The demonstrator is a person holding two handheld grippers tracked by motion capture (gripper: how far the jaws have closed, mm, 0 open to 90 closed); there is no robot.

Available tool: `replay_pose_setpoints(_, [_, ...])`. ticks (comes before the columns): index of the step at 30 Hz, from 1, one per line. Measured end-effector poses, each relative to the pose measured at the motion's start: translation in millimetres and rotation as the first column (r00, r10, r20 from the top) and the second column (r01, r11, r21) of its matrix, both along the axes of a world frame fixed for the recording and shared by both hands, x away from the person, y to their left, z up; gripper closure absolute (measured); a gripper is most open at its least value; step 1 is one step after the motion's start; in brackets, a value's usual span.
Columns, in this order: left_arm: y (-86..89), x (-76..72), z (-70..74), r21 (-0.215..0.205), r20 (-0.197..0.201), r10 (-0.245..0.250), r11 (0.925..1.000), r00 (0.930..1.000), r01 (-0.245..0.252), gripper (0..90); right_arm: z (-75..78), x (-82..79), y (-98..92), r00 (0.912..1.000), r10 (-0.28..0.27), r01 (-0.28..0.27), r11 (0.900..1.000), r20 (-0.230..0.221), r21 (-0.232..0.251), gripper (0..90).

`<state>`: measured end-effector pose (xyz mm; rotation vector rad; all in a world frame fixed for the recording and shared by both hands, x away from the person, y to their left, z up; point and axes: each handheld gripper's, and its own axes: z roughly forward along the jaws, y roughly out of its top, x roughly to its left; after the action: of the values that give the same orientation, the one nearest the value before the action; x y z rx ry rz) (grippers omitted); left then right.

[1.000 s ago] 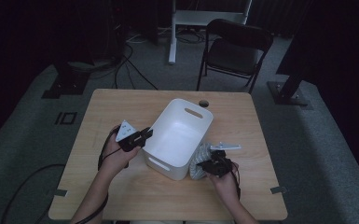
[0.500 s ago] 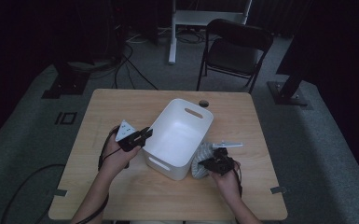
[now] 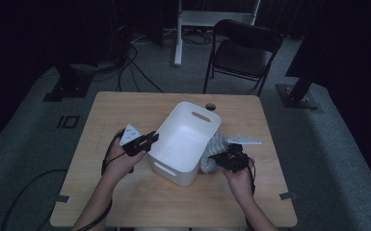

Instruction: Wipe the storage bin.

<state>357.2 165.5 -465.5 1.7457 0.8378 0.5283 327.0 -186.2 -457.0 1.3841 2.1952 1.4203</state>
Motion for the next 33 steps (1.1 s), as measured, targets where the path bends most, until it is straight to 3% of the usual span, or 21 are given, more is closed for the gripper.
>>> replay_pose_setpoints(9, [-0.4, -0.2, 0.2, 0.005, 0.001, -0.001, 1.0, 1.0, 0.001, 79.6, -27.8, 13.1, -1.6, 0.997, -0.034, 0.031, 0.998, -0.07, -0.049, 76.3])
replay_pose_setpoints(17, [-0.2, -0.1, 0.0, 0.001, -0.001, 0.007, 1.0, 1.0, -0.007, 79.5, -58.9, 26.8, -1.7, 0.9856, -0.051, 0.036, 0.995, -0.161, -0.092, 76.4])
replay_pose_setpoints(20, [-0.2, 0.0, -0.1, -0.002, -0.003, 0.01, 0.9999, 0.9999, -0.01, 79.2, -57.1, 26.9, -1.8, 0.9857, -0.047, 0.032, 0.995, -0.162, -0.097, 76.4])
replay_pose_setpoints(24, [-0.5, -0.2, 0.1, 0.001, -0.002, 0.015, 0.9999, 0.9999, -0.015, 79.2, -46.3, 22.3, -6.3, 0.9889, -0.02, 0.013, 0.999, -0.147, -0.043, 76.5])
replay_pose_setpoints(25, [-0.9, -0.4, 0.1, 0.002, 0.0, 0.017, 0.9999, 0.9999, -0.017, 79.2, -30.1, 16.9, -9.2, 0.9949, -0.006, 0.006, 1.0, -0.101, -0.005, 76.5])
replay_pose_setpoints(26, [-0.9, -0.4, 0.1, 0.002, 0.0, 0.017, 0.9999, 0.9999, -0.017, 79.2, -30.1, 16.9, -9.2, 0.9949, -0.006, 0.006, 1.0, -0.101, -0.005, 76.5])
replay_pose_setpoints(27, [-1.1, -0.3, 0.1, 0.002, 0.001, 0.017, 0.9999, 0.9999, -0.017, 79.2, -12.8, 11.9, -12.0, 0.9989, -0.002, 0.004, 0.999, -0.048, 0.032, 76.4])
replay_pose_setpoints(28, [-1.1, -0.3, 0.1, 0.002, 0.001, 0.017, 0.9999, 0.9999, -0.017, 79.2, -12.8, 11.9, -12.0, 0.9989, -0.002, 0.004, 0.999, -0.048, 0.032, 76.4])
replay_pose_setpoints(29, [-1.0, -0.2, 0.0, 0.0, 0.002, 0.014, 0.9999, 0.9999, -0.014, 79.2, 1.7, 8.7, -13.4, 1.0, -0.003, 0.003, 0.999, -0.005, 0.048, 76.5])
replay_pose_setpoints(31, [-0.9, 0.0, -0.1, 0.001, 0.001, 0.009, 1.0, 1.0, -0.009, 79.3, 8.2, 9.1, -13.8, 0.9998, -0.005, 0.004, 0.999, 0.018, 0.053, 76.4])
replay_pose_setpoints(33, [-1.2, -0.1, -0.2, 0.002, 0.002, 0.006, 1.0, 1.0, -0.006, 79.2, 8.0, 12.4, -14.6, 0.9999, -0.008, 0.008, 0.998, 0.012, 0.064, 76.4])
